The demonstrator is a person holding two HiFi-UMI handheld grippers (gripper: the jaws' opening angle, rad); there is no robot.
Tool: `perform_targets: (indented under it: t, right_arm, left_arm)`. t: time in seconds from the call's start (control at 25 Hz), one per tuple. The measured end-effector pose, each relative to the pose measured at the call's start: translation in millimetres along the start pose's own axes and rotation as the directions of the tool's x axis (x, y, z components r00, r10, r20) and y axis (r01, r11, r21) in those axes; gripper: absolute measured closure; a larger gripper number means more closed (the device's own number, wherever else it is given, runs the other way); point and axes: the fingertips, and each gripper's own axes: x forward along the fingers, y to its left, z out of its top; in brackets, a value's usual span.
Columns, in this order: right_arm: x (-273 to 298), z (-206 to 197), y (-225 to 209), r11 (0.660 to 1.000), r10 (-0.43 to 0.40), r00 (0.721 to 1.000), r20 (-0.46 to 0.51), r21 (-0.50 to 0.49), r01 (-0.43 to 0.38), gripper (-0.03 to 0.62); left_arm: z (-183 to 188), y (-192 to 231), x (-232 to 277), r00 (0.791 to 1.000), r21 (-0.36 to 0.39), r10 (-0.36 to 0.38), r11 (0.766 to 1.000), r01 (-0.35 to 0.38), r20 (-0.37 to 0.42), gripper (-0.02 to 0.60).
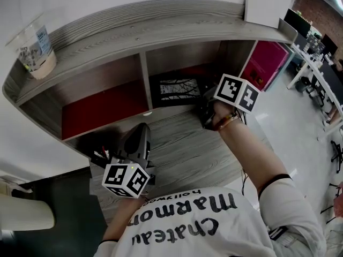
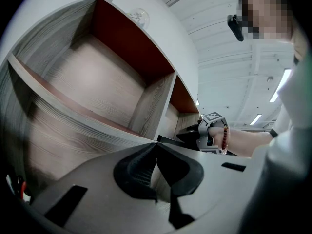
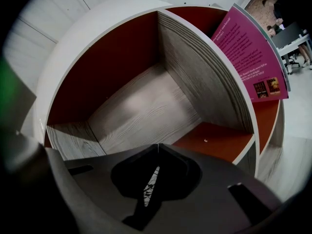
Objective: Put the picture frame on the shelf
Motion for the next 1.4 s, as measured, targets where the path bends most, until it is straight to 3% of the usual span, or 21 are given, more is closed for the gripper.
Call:
perform_targets:
  t: [0.28,0.68,1.0,1.4]
  right_arm:
    - [-2,-2,0,1.000,0.004,1.000,0.001,0.004,-0.004,0.583]
    - [-21,-2,-3,0.997,0.024,1.000,0.010,-0.070,-0.023,0.583]
    - [-56,-14,-10,0.990,0.083,0.996,-0.034,-0.115,-0.086,0.583]
    - [-128,-65,-21,0.966,0.195,0.967,-0.163,-0.138,-0.218,0.583]
  left_arm:
    - [1,1,-5,1.000,0.002,-0.003,1.000,0.003,-0.007,0.565]
    - [8,-16,-20,0.999,0.031,0.032,0.999,-0.033,0.023,0.565]
    - [11,-53,-40,0.992,0.040,0.108,0.993,-0.111,0.062,0.565]
    - [-23,-124,-64,0.991,0.033,0.127,0.991,-0.129,0.035,0.565]
